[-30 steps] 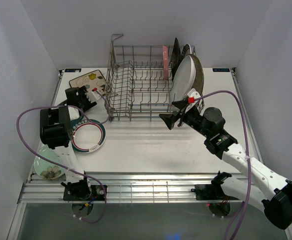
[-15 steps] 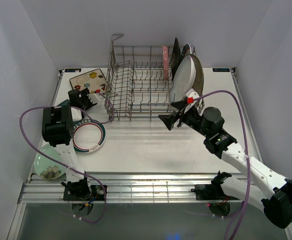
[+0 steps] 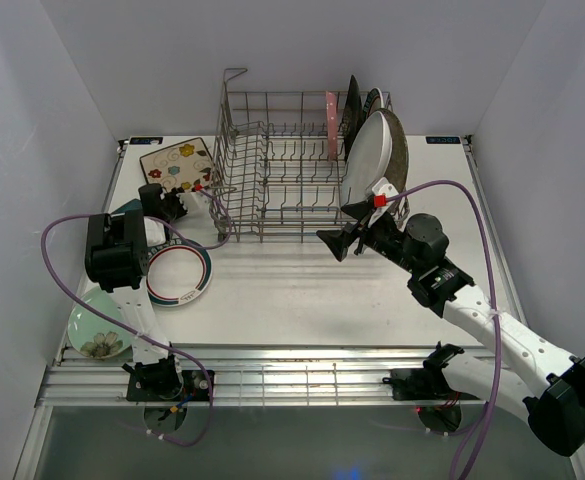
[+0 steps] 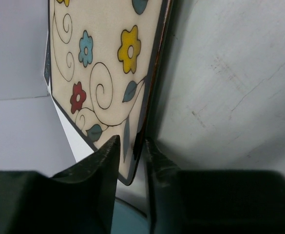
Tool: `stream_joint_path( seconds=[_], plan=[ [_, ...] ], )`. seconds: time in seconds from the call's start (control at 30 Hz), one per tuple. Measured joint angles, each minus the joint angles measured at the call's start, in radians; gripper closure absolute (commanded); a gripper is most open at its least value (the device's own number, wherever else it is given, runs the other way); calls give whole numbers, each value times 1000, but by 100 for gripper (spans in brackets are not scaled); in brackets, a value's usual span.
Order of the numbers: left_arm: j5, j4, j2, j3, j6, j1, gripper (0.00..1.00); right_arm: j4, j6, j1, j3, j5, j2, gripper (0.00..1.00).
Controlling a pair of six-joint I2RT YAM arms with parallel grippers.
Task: Load the plates into the dish rack
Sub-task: Move the plate to the center of the board.
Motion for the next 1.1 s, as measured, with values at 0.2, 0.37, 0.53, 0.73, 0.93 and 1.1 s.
stream_joint_path(
  seconds=[0.2, 0.37, 0.53, 0.73, 0.93, 1.1],
  plan=[
    [0, 7, 0, -8, 8, 0, 93, 0, -2, 0, 0, 1, -1, 10],
    [-3, 24, -1, -16, 18, 0, 100, 0, -3, 0, 0, 0, -3, 10],
    [-13, 31, -2, -20, 14, 0, 100, 0, -3, 0, 0, 0, -6, 10],
    [-25, 29, -8, -20, -3, 0, 100, 0, -3, 0, 0, 0, -7, 10],
    [-10, -1, -36, -15, -54, 12, 100, 0, -3, 0, 0, 0, -7, 10],
    [20, -65, -54, 29, -131, 32, 100, 0, -3, 0, 0, 0, -8, 10]
  ],
)
